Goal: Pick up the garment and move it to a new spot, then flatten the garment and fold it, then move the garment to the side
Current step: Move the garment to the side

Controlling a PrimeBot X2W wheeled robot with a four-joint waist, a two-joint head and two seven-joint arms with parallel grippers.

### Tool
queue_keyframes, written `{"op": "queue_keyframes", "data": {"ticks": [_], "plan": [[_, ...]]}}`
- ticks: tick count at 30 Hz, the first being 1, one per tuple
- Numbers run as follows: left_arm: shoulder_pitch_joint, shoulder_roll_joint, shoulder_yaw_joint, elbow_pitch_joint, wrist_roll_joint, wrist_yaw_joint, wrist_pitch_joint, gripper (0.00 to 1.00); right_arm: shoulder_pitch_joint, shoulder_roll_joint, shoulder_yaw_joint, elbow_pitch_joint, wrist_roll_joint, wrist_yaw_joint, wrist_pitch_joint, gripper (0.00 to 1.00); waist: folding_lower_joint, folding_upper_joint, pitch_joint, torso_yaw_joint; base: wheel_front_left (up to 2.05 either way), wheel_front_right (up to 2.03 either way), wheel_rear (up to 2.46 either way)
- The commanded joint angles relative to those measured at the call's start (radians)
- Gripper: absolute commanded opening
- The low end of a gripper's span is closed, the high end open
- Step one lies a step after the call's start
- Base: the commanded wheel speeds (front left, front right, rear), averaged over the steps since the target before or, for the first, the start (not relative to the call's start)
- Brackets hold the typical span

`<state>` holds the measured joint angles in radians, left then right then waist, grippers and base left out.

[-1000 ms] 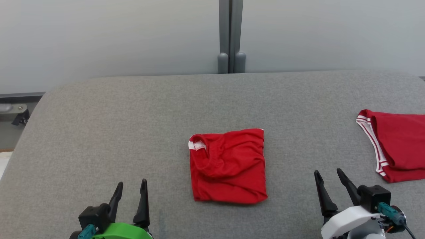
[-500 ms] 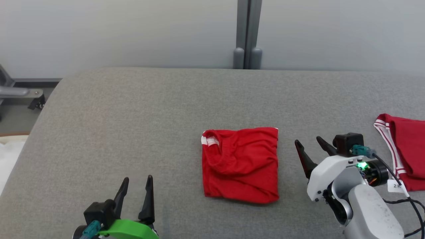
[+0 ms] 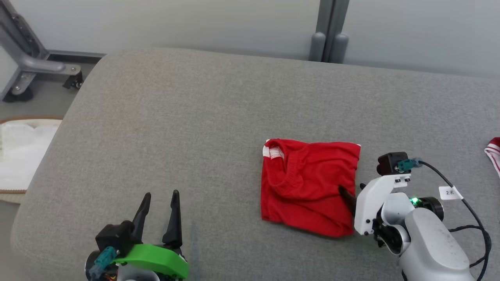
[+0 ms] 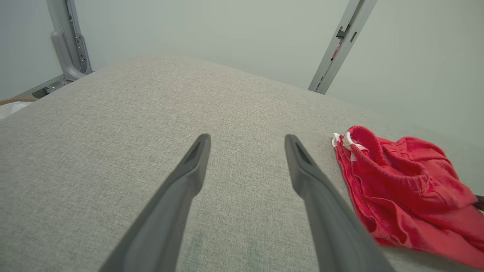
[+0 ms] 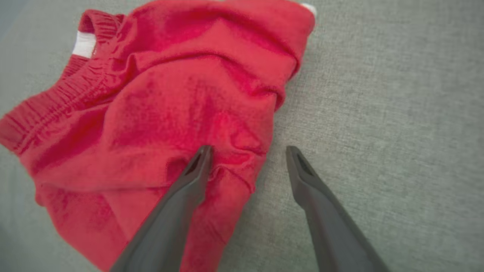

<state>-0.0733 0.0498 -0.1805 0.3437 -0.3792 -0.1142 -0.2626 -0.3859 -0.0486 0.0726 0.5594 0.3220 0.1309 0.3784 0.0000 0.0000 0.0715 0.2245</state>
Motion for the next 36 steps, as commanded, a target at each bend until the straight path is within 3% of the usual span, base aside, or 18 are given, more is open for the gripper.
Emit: {"op": "queue_keyframes", "data": {"ticks": [1,6,7,8,10,11,16,21,29,36], "plan": [[-0.016,0.002,0.000,-0.002,-0.010,0.003,-0.003,1.00,-0.016,-0.006,0.008,0.006,0.003,-0.001,0.014,1.00,0.0000,0.0000,0.027,0.025,0.00,0.00,0.00],[-0.023,0.002,-0.004,-0.008,-0.019,0.010,-0.003,1.00,-0.028,-0.006,0.031,0.015,0.041,0.000,0.043,1.00,0.0000,0.0000,0.040,0.028,0.00,0.00,0.00],[-0.023,0.002,-0.005,-0.010,-0.021,0.012,-0.003,1.00,-0.031,-0.006,0.045,0.016,0.040,0.000,0.044,0.89,0.0000,0.0000,0.042,0.027,0.00,0.00,0.00],[-0.025,0.002,-0.007,-0.012,-0.020,0.013,-0.003,1.00,-0.033,-0.005,0.049,0.016,0.038,0.000,0.039,0.45,0.0000,0.0000,0.044,0.026,0.00,0.00,0.00],[-0.028,0.002,-0.012,-0.016,-0.021,0.014,-0.003,1.00,-0.039,-0.011,0.066,0.018,0.022,0.000,0.025,0.18,0.0000,0.0000,0.048,0.019,0.00,0.00,0.00],[-0.030,0.002,-0.014,-0.018,-0.021,0.014,-0.003,1.00,-0.043,-0.016,0.077,0.017,0.013,0.000,0.017,0.00,0.0000,0.0000,0.049,0.015,0.00,0.00,0.00],[-0.037,0.002,-0.017,-0.030,-0.016,0.014,-0.003,1.00,-0.071,-0.055,0.108,0.004,-0.021,-0.001,-0.021,0.00,0.0000,0.0000,0.055,-0.030,0.00,0.00,0.00],[-0.039,0.002,-0.023,-0.048,-0.018,0.012,-0.003,1.00,-0.096,-0.115,0.131,-0.019,-0.062,-0.001,-0.009,0.00,0.0000,0.0000,0.058,-0.115,0.00,0.00,0.00],[-0.060,0.002,-0.051,-0.084,0.004,0.011,-0.003,1.00,-0.087,-0.222,0.121,-0.145,-0.056,-0.001,0.058,0.00,0.0000,0.0000,0.089,-0.316,0.00,0.00,0.00],[-0.097,0.003,-0.050,-0.085,0.047,0.005,-0.001,1.00,-0.075,-0.226,0.055,-0.223,-0.045,-0.001,0.076,0.00,0.0000,0.0000,0.153,-0.488,0.00,0.00,0.00]]}}
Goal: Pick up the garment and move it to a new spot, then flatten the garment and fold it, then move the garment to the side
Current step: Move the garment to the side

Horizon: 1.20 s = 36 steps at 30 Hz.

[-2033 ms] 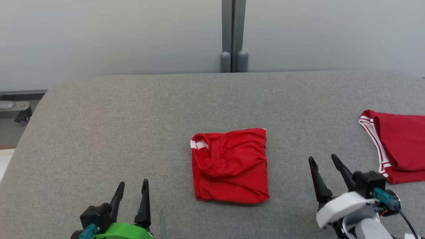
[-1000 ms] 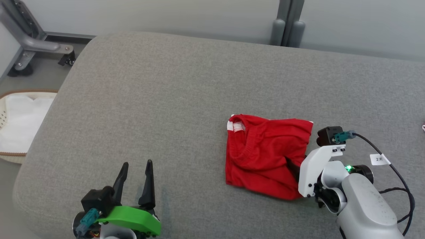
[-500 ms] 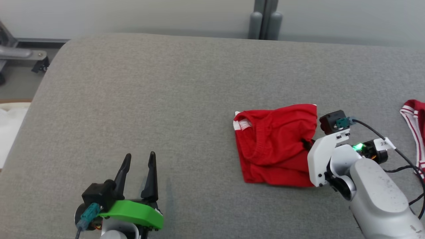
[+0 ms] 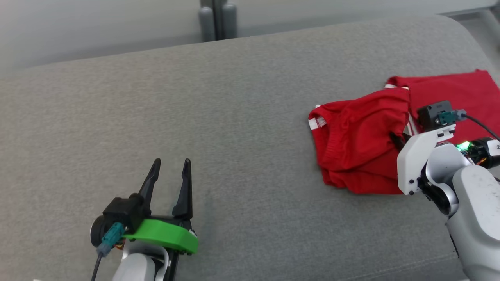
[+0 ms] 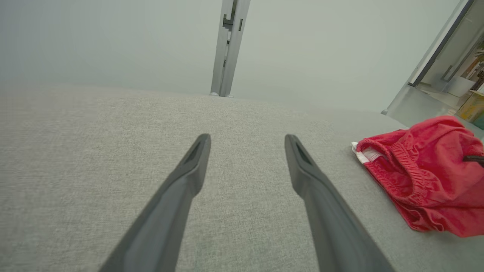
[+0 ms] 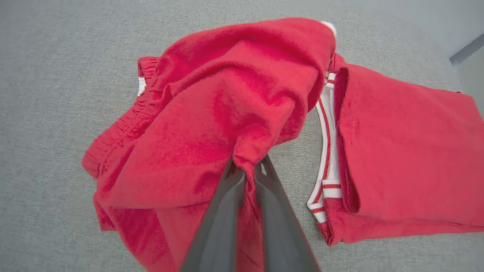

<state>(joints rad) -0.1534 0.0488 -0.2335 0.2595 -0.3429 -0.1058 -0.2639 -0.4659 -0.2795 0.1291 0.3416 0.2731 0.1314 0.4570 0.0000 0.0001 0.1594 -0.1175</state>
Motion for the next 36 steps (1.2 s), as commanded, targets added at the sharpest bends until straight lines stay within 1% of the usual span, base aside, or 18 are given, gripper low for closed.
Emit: {"op": "queue_keyframes", "data": {"ticks": [1,5,8,11,14,19,22,29,36], "plan": [[-0.024,0.006,0.005,0.003,0.018,-0.006,0.000,1.00,0.006,0.012,-0.009,-0.010,0.001,-0.001,-0.006,0.00,0.0000,-0.0001,0.076,-0.169,0.00,0.00,0.00],[-0.050,0.014,0.000,0.015,0.035,-0.012,0.000,1.00,0.000,0.037,-0.033,-0.008,-0.013,-0.001,-0.027,0.00,0.0000,-0.0001,0.101,-0.224,0.00,0.00,0.00],[-0.061,0.018,-0.006,0.024,0.042,-0.016,0.000,1.00,-0.012,0.052,-0.038,0.004,-0.018,-0.001,-0.041,0.00,0.0000,-0.0001,0.109,-0.243,0.00,0.00,0.00],[-0.070,0.023,-0.010,0.030,0.047,-0.018,0.000,1.00,-0.033,0.061,-0.035,0.022,-0.021,-0.001,-0.057,0.00,0.0000,-0.0001,0.114,-0.248,0.00,0.00,0.00],[-0.071,0.026,-0.016,0.039,0.049,-0.021,0.000,1.00,-0.065,0.051,-0.018,0.044,-0.030,-0.001,-0.073,0.00,0.0000,-0.0001,0.116,-0.237,0.00,0.00,0.00],[-0.074,0.028,-0.016,0.047,0.045,-0.023,0.000,1.00,-0.135,0.023,0.025,0.081,-0.037,-0.001,-0.093,0.00,0.0000,-0.0001,0.119,-0.196,0.00,0.00,0.00],[-0.078,0.027,-0.018,0.047,0.047,-0.024,0.000,1.00,-0.185,0.012,0.027,0.113,-0.002,-0.001,-0.100,0.00,0.0000,-0.0001,0.126,-0.164,0.00,0.00,0.00],[-0.077,0.032,-0.019,0.037,0.055,-0.026,0.000,1.00,-0.290,-0.080,0.020,0.192,-0.005,-0.001,-0.104,0.00,0.0000,-0.0001,0.159,-0.097,0.00,0.00,0.00],[-0.086,0.036,-0.032,0.031,0.060,-0.025,0.000,1.00,-0.333,-0.203,-0.046,0.307,-0.039,-0.002,-0.122,0.00,0.0000,-0.0001,0.193,-0.049,0.00,0.00,0.00]]}}
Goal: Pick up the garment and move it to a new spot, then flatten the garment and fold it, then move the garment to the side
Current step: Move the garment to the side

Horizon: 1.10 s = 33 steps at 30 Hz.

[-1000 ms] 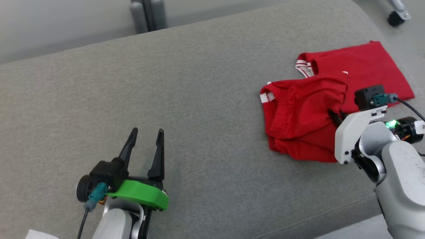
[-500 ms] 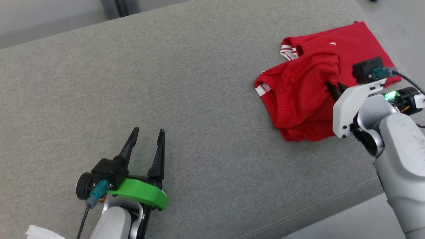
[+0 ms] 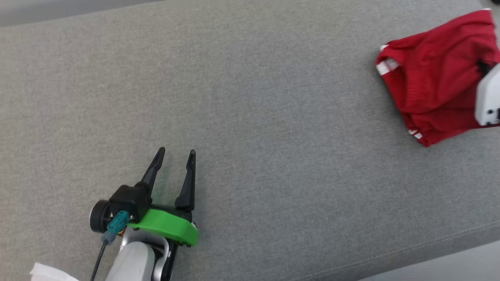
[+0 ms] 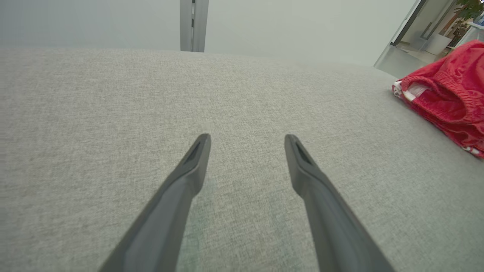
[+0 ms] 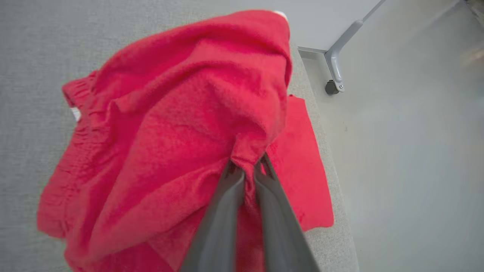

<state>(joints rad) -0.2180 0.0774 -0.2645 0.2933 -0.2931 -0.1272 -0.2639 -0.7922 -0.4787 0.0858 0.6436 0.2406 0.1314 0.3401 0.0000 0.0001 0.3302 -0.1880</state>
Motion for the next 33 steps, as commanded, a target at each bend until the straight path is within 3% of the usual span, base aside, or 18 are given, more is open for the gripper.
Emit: {"op": "queue_keyframes", "data": {"ticks": [1,3,10,12,13,14,24,33], "plan": [[-0.024,0.008,-0.003,-0.004,0.011,-0.003,0.000,1.00,-0.010,-0.016,-0.016,0.020,-0.010,-0.002,-0.013,0.00,0.0000,-0.0001,0.027,0.026,0.00,0.00,0.00],[-0.028,0.010,-0.007,-0.006,0.012,-0.004,0.000,1.00,-0.019,-0.041,-0.050,0.056,-0.022,-0.002,-0.035,0.00,0.0000,-0.0001,0.039,0.036,0.00,0.00,0.00],[-0.040,0.022,-0.008,-0.010,0.021,-0.004,0.000,1.00,-0.039,-0.017,-0.144,0.135,-0.099,-0.002,-0.111,0.00,0.0000,-0.0001,0.080,0.044,0.00,0.00,0.00],[-0.044,0.024,-0.009,-0.011,0.022,-0.004,0.000,1.00,-0.047,-0.007,-0.158,0.151,-0.127,-0.002,-0.140,0.30,0.0000,-0.0001,0.086,0.045,0.00,0.00,0.00],[-0.044,0.025,-0.009,-0.011,0.022,-0.004,0.000,1.00,-0.051,-0.001,-0.162,0.159,-0.139,-0.002,-0.152,0.70,0.0000,-0.0001,0.087,0.045,0.00,0.00,0.00],[-0.045,0.025,-0.010,-0.011,0.022,-0.004,0.000,1.00,-0.056,0.002,-0.172,0.168,-0.154,-0.002,-0.169,1.00,0.0000,-0.0001,0.089,0.045,0.00,0.00,0.00],[-0.050,0.017,-0.009,0.003,0.009,0.000,0.000,1.00,-0.078,0.054,-0.243,0.229,-0.272,-0.002,-0.263,1.00,0.0000,-0.0001,0.046,0.044,0.00,0.00,0.00],[-0.044,0.002,0.049,0.017,-0.036,0.005,0.000,1.00,-0.084,0.134,-0.179,0.186,-0.264,-0.002,-0.386,1.00,0.0000,-0.0001,-0.061,0.057,0.00,0.00,0.00]]}}
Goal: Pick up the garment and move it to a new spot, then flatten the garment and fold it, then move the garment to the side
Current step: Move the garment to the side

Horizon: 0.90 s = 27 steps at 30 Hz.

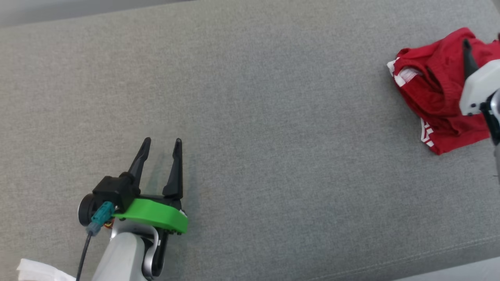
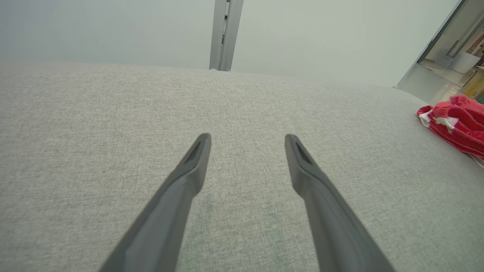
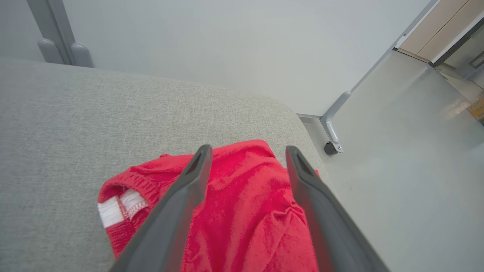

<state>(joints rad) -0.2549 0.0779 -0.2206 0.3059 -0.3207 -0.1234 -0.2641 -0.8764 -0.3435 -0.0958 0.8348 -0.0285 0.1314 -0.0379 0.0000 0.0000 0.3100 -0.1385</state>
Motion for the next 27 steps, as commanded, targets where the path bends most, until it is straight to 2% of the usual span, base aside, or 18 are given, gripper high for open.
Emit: {"op": "queue_keyframes", "data": {"ticks": [1,11,18,23,27], "plan": [[-0.004,0.000,0.013,0.007,-0.011,0.002,0.000,1.00,0.006,0.008,0.013,-0.011,0.005,-0.002,-0.019,1.00,0.0000,0.0000,-0.053,0.010,0.00,0.00,0.00],[0.054,-0.011,0.103,0.045,-0.034,0.014,0.000,1.00,0.133,0.121,0.039,-0.111,0.004,-0.002,-0.175,1.00,0.0000,0.0000,-0.197,0.063,0.00,0.00,0.00],[0.130,-0.016,0.127,0.056,-0.023,0.013,0.000,1.00,0.338,0.241,-0.016,-0.228,-0.051,-0.002,-0.219,1.00,0.0000,0.0000,-0.265,0.110,0.00,0.00,0.00],[0.185,-0.020,0.133,0.044,-0.030,0.015,0.000,1.00,0.499,0.288,-0.040,-0.317,-0.046,-0.002,-0.227,1.00,0.0000,0.0000,-0.284,0.133,0.00,0.00,0.00],[0.221,-0.024,0.132,0.024,-0.037,0.016,0.000,1.00,0.624,0.291,0.011,-0.398,0.071,-0.002,-0.227,1.00,0.0000,0.0000,-0.290,0.145,0.00,0.00,0.00]]}}
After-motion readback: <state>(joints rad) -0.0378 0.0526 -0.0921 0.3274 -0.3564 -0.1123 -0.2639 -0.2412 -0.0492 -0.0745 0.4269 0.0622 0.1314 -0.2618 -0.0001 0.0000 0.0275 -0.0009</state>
